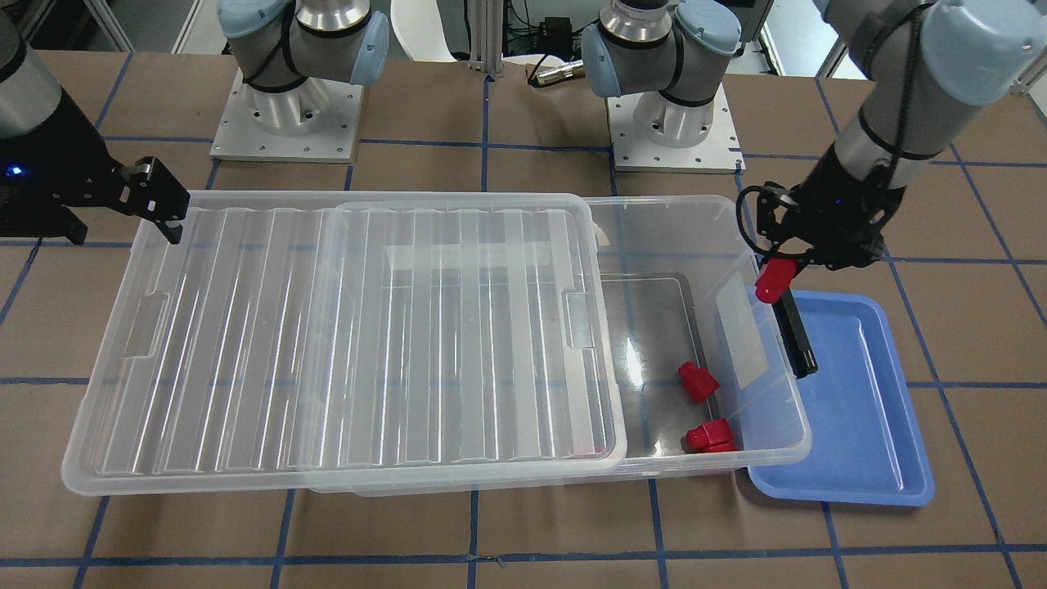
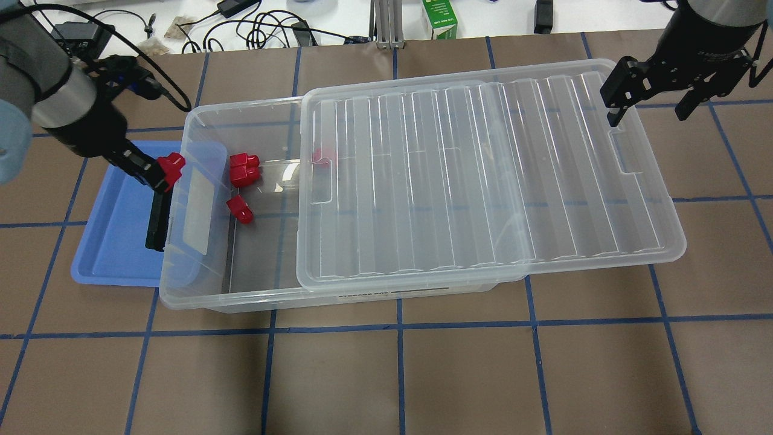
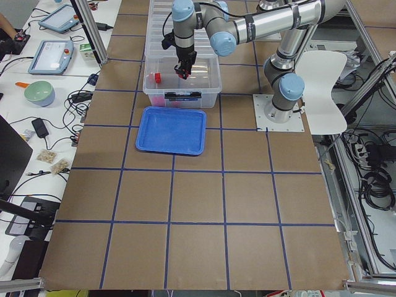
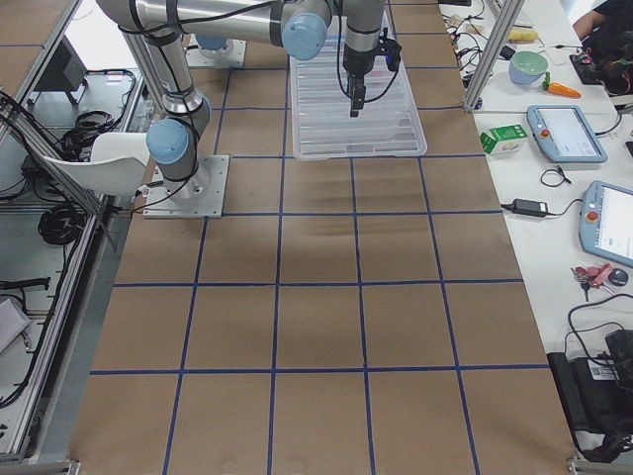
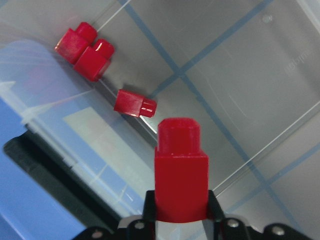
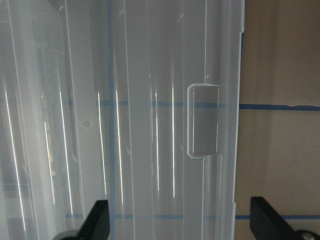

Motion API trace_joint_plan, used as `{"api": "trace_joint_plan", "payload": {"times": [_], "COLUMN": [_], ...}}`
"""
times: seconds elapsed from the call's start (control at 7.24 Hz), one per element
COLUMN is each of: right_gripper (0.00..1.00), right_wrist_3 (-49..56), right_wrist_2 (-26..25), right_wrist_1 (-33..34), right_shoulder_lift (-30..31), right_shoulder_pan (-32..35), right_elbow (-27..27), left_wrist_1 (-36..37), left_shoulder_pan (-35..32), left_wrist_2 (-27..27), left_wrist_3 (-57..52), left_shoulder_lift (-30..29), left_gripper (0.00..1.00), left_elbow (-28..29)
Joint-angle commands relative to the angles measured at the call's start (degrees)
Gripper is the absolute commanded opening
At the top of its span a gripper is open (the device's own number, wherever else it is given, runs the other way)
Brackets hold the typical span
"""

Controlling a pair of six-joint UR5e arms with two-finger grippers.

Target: Place red block in blue tray from box

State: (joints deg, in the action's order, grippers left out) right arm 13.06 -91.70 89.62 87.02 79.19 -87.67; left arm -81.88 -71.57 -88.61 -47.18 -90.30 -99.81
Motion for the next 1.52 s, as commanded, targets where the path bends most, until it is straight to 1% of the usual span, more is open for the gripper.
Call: {"api": "trace_joint_plan", "payload": {"times": [0.0,0.14,0.41,0.55,0.69,0.83,0.97,1.1,1.24,1.38], "right_gripper": [1.00,1.00,1.00,1.00,1.00,1.00,1.00,1.00,1.00,1.00], "right_wrist_3": [0.1,0.2,1.2,1.5,1.6,3.7,8.0,12.0,15.0,16.5], "right_wrist_2": [-0.1,-0.1,-0.1,-0.3,-0.3,-0.2,-0.2,-0.2,-0.1,-0.1], "right_wrist_1": [-0.2,0.3,0.2,0.8,0.8,0.9,2.0,4.8,6.9,7.2], "right_shoulder_lift": [-0.1,-0.4,-0.8,-2.0,-3.2,-3.6,-5.0,-6.7,-8.5,-9.9], "right_shoulder_pan": [-0.1,-0.3,-0.7,-0.8,-2.1,-4.9,-7.8,-10.0,-11.1,-11.8], "right_elbow": [-0.1,-0.1,-0.2,-0.2,-0.2,-0.2,-0.2,-0.2,-0.2,-0.2], "left_wrist_1": [-0.5,2.7,8.3,12.6,15.4,16.4,16.4,16.4,15.2,12.3], "left_shoulder_pan": [13.0,14.5,15.1,15.2,15.2,15.2,15.2,15.2,14.8,14.4], "left_wrist_2": [5.3,5.4,5.5,5.3,5.4,5.5,5.4,5.4,5.3,5.2], "left_wrist_3": [-0.6,-0.7,-0.5,-0.7,-0.7,-0.7,-0.7,-0.5,-0.3,-0.1], "left_shoulder_lift": [-3.8,-7.6,-15.5,-18.0,-19.0,-20.1,-20.3,-18.7,-17.3,-15.5], "left_gripper": [0.00,0.00,0.00,0.00,0.00,0.00,0.00,0.16,0.59,1.00], "left_elbow": [0.3,0.1,-0.5,-2.3,-4.1,-4.9,-4.7,-3.8,-2.6,-2.1]}}
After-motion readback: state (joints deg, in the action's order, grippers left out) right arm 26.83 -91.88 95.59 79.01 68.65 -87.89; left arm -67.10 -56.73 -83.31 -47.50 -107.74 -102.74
